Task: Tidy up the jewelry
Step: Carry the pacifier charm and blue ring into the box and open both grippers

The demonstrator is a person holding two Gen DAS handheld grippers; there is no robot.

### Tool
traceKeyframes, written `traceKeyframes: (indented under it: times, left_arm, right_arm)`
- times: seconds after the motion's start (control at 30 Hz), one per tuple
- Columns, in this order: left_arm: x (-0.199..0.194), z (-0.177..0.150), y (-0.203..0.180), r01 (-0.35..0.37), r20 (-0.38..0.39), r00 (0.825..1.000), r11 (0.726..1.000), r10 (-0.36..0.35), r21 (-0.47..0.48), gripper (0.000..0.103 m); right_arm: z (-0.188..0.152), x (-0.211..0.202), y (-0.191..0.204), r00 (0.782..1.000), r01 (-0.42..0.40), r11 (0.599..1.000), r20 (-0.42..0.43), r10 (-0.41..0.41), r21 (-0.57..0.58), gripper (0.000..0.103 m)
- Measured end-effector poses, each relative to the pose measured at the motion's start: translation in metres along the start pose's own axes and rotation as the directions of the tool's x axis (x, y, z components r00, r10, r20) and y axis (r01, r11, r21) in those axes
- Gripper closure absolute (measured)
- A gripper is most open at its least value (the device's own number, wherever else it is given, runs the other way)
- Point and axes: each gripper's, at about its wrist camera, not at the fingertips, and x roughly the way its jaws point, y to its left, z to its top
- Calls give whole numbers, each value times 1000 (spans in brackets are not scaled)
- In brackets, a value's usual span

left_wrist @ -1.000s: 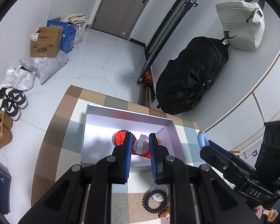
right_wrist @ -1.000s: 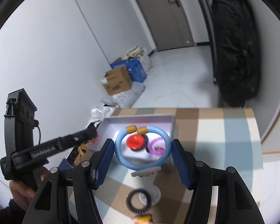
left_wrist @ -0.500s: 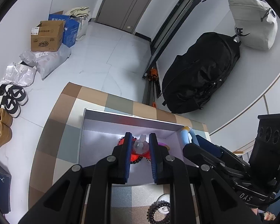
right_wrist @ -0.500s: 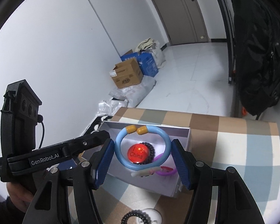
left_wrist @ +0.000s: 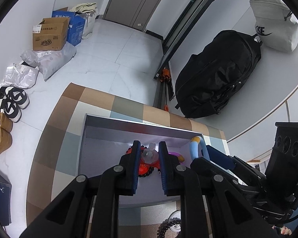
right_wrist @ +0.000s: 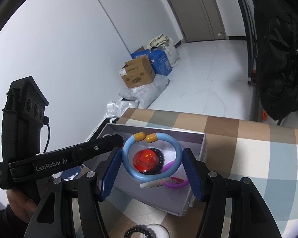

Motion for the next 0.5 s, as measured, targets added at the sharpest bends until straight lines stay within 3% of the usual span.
traceKeyframes:
  times: [0.37, 0.4, 0.47, 0.5]
  left_arm:
    - [5, 1, 2, 23, 4, 1000, 1000, -23, -14, 88]
    - [6, 2, 4, 33, -1, 999, 999, -33, -28, 86]
    - [8, 4, 8, 41, -20, 999, 997, -42, -63, 64]
    - [6, 4, 10, 55, -10, 998, 996, -56, -74, 62]
  right_arm:
    - [-1, 3, -4, 1000, -8, 999, 0, 8, 33, 40]
    - [-1, 2, -4, 1000, 1, 1000, 4, -2, 29, 40]
    - [0, 1, -4, 1000, 5, 1000, 8, -5, 24, 36]
    - [0, -2, -5, 1000, 1, 1000, 18, -2, 29, 34]
